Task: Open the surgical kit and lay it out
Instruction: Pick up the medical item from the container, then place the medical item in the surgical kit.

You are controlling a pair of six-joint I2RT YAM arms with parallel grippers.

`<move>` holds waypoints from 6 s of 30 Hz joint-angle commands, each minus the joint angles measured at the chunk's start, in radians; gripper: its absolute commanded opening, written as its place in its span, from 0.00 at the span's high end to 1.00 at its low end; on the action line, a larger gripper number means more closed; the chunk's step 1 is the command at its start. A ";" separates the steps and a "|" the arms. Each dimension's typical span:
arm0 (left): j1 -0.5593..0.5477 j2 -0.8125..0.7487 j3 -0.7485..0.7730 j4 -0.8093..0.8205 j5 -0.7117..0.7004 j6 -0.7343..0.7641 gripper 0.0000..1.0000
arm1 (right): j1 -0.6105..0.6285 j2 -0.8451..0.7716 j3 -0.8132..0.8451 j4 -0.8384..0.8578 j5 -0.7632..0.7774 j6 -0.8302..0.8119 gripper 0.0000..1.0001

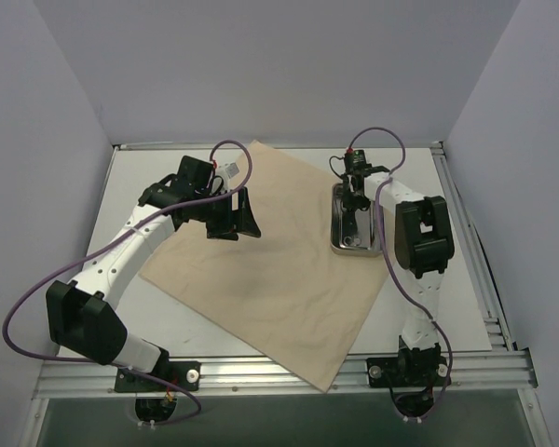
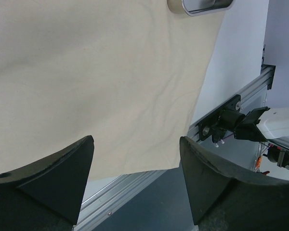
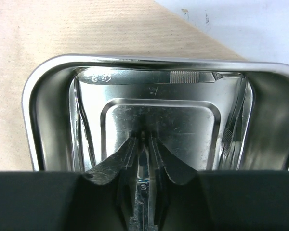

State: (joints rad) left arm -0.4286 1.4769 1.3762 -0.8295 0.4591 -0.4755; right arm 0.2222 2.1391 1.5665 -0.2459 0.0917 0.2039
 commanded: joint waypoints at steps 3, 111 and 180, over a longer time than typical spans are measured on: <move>0.005 -0.015 0.018 -0.008 0.007 0.025 0.19 | -0.007 0.021 -0.011 -0.044 0.023 -0.012 0.91; -0.309 0.249 0.035 0.438 0.030 -0.135 0.98 | 0.195 -0.561 -0.037 -0.240 -0.271 0.390 1.00; -0.639 0.439 -0.465 1.026 0.320 -0.379 0.98 | -0.190 -0.685 -0.122 -0.349 -0.342 0.149 0.47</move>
State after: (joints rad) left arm -1.0546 1.9026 0.8879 0.1707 0.8093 -0.8356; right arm 0.0387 1.4830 1.4467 -0.5907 -0.2417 0.3649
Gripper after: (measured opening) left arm 0.046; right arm 0.529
